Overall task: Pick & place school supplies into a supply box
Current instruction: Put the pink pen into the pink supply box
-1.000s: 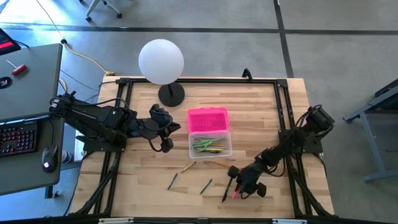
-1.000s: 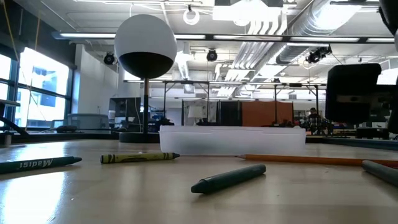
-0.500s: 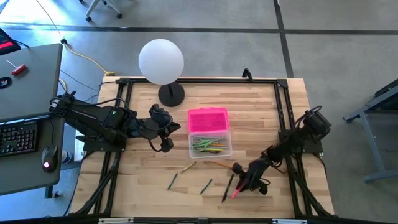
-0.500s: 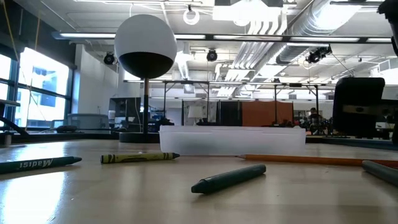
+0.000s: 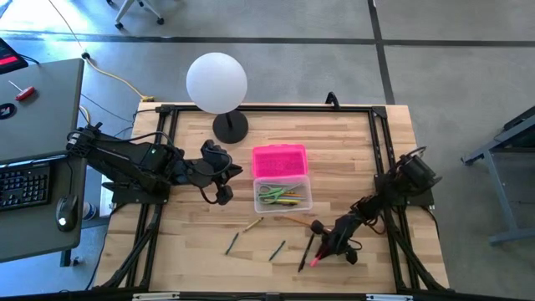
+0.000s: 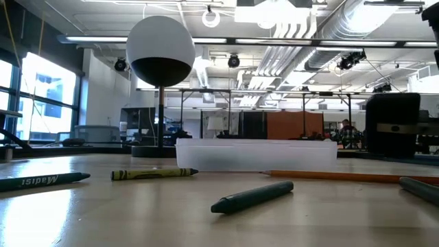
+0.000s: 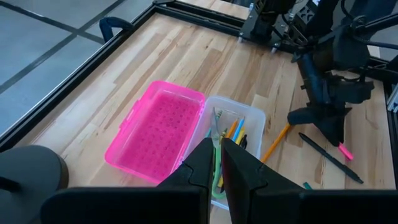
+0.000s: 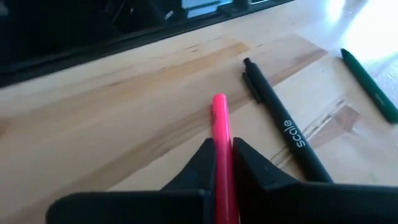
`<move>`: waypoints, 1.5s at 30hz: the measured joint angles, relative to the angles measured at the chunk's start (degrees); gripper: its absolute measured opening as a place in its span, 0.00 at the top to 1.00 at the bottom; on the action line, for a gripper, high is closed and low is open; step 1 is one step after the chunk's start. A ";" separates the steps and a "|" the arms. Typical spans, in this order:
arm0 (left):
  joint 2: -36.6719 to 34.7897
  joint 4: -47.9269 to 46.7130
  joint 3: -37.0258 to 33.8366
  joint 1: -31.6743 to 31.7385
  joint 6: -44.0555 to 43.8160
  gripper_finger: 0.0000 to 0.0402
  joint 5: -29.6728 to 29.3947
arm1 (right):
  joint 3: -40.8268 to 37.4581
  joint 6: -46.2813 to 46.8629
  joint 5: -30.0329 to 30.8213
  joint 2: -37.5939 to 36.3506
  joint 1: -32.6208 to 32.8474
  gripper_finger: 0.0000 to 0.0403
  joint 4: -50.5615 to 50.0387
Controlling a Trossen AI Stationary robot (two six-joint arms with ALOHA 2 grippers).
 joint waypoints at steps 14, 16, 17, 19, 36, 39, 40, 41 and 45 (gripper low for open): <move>0.00 0.59 0.00 0.00 0.02 0.84 0.09 | 6.41 -5.33 21.69 -11.07 -0.34 0.95 10.21; 0.00 0.93 -0.01 0.02 0.03 0.84 0.08 | 9.39 -10.77 27.91 -13.10 -1.91 0.94 2.41; 0.00 1.12 0.00 0.01 0.03 0.84 0.05 | 11.25 -11.59 30.14 -13.82 -3.02 0.94 -2.79; 0.00 1.34 -0.01 0.00 0.02 0.84 -0.27 | 15.26 -10.46 34.48 -14.35 -6.38 0.96 -14.33; 0.00 2.32 0.00 0.00 0.02 0.84 2.27 | 26.09 3.22 17.43 -7.69 -24.45 0.93 -35.90; 0.00 2.34 0.00 0.00 0.02 0.84 2.32 | 26.09 3.76 17.80 -6.93 -24.43 0.93 -36.06; 0.00 2.34 0.00 0.00 0.02 0.84 2.32 | 26.09 3.76 17.80 -6.92 -24.30 0.92 -36.15; 0.00 2.34 0.00 0.01 0.02 0.84 2.36 | 26.09 3.76 17.80 -6.92 -24.09 0.91 -36.00; 0.00 2.34 0.00 0.02 0.02 0.84 2.64 | 26.09 3.63 19.97 -6.92 -23.09 0.85 -34.31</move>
